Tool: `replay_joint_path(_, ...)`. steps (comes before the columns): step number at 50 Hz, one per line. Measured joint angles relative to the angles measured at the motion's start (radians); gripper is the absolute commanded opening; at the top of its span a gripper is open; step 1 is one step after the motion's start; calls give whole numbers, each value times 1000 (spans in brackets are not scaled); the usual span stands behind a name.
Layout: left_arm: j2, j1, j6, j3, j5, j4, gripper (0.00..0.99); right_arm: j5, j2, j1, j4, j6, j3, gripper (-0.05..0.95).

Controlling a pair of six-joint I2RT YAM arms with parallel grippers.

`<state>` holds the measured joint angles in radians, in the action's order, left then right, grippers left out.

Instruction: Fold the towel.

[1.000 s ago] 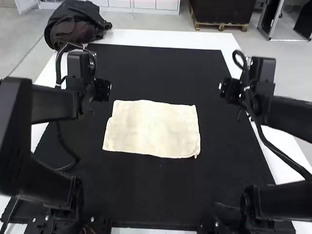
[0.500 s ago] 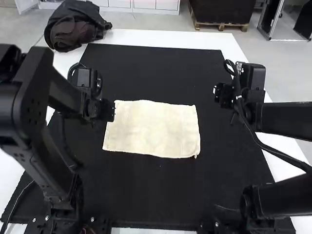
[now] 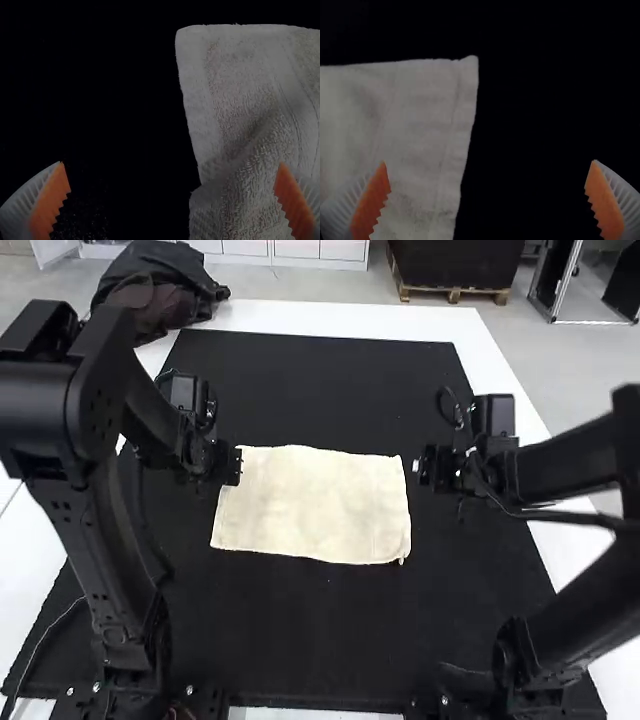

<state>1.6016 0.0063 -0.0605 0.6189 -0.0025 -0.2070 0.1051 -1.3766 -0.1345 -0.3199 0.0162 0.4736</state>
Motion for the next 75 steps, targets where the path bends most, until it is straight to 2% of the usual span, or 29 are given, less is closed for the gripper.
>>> replay_joint_path(21,50,0,30,41,3,-38,961,27,-157,-72,-66,30,82,908)
replay_joint_path(45,145,0,60,91,3,-48,957,56,-343,-74,-130,44,153,907)
replay_joint_path(60,183,-40,64,121,4,-61,957,59,-443,-74,-171,48,188,907)
replay_joint_path(75,240,-46,64,138,4,-65,957,64,-508,-74,-179,50,233,907)
